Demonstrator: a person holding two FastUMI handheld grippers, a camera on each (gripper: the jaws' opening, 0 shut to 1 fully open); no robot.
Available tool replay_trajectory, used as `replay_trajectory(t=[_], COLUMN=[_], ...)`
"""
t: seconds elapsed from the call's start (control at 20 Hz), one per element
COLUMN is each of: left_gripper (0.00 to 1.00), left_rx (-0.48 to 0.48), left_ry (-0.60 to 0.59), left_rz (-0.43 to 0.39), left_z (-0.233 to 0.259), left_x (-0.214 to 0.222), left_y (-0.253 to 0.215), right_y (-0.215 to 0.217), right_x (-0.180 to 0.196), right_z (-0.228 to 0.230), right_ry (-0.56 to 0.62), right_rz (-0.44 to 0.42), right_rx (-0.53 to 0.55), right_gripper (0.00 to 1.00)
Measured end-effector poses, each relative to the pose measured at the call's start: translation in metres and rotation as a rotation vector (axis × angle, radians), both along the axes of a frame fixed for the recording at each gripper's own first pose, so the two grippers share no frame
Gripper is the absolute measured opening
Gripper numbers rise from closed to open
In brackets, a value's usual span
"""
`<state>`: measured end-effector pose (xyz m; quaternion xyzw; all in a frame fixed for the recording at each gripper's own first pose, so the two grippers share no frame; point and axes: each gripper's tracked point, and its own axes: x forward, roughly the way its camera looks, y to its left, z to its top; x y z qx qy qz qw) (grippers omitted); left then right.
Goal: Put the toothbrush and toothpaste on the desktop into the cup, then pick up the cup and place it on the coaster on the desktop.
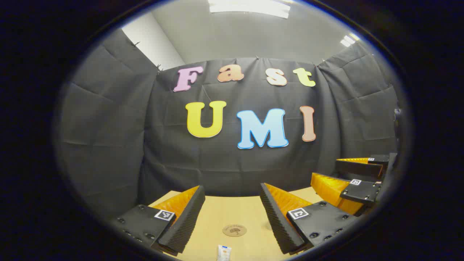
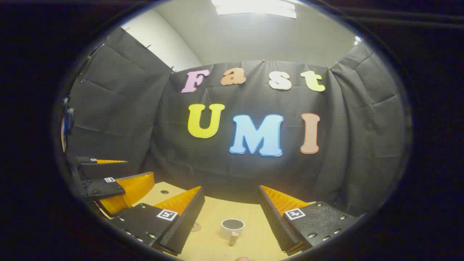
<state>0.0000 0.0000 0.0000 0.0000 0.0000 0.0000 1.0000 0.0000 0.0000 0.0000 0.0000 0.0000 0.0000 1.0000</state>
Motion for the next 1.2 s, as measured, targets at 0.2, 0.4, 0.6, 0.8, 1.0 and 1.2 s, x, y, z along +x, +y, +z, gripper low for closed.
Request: replay_trajectory(t=[0.2, 0.4, 0.6, 0.8, 1.0, 1.2], left_gripper=[0.97, 0.98, 0.98, 0.98, 0.98, 0.97], left_rx=[-0.014, -0.044, -0.062, -0.063, -0.057, -0.046], left_ry=[-0.005, 0.001, 0.008, 0.019, 0.03, 0.065], left_rz=[0.01, 0.024, 0.041, 0.062, 0.073, 0.068], left_z=[0.0, -0.001, -0.003, -0.007, -0.013, -0.027], left_x=[0.002, 0.003, 0.0, -0.002, -0.001, 0.008], left_y=[0.0, 0.001, 0.003, 0.006, 0.009, 0.008], right_y=[-0.004, -0.006, -0.012, -0.014, -0.013, -0.014], right_x=[-0.006, -0.011, -0.012, -0.015, -0.018, -0.02], right_z=[0.0, 0.0, -0.001, -0.006, -0.011, -0.029], right_ry=[-0.005, -0.006, -0.002, 0.014, 0.027, 0.075], right_rz=[-0.002, 0.009, 0.004, 0.011, 0.018, 0.025], right_rx=[-0.045, -0.088, -0.071, -0.068, -0.077, -0.071], right_gripper=[0.91, 0.92, 0.91, 0.91, 0.91, 0.92])
